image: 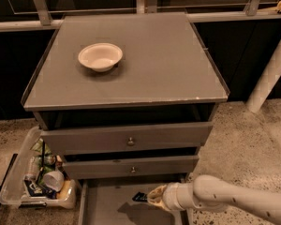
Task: Place rxbar blueberry into bottom drawer
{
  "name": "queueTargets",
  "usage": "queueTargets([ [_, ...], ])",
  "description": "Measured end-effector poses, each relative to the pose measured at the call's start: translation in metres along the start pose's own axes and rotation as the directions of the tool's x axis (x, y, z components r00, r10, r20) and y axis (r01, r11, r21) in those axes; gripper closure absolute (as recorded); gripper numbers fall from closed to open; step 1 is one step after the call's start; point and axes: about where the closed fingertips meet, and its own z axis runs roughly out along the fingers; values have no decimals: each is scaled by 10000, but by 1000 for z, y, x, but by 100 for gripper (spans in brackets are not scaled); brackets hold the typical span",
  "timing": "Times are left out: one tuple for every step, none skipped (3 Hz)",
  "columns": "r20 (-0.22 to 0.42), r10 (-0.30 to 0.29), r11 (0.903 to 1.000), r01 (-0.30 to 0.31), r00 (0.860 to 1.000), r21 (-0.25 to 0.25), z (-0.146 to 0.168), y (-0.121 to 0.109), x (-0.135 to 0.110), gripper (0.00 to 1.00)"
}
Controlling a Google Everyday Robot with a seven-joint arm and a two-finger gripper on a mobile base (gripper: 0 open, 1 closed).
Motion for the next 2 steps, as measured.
queueTargets([
  [485, -276, 9990, 292, 9984, -326, 54, 10, 31, 100],
  [1027, -445, 9966, 513, 9937, -644, 100, 20, 56, 100],
])
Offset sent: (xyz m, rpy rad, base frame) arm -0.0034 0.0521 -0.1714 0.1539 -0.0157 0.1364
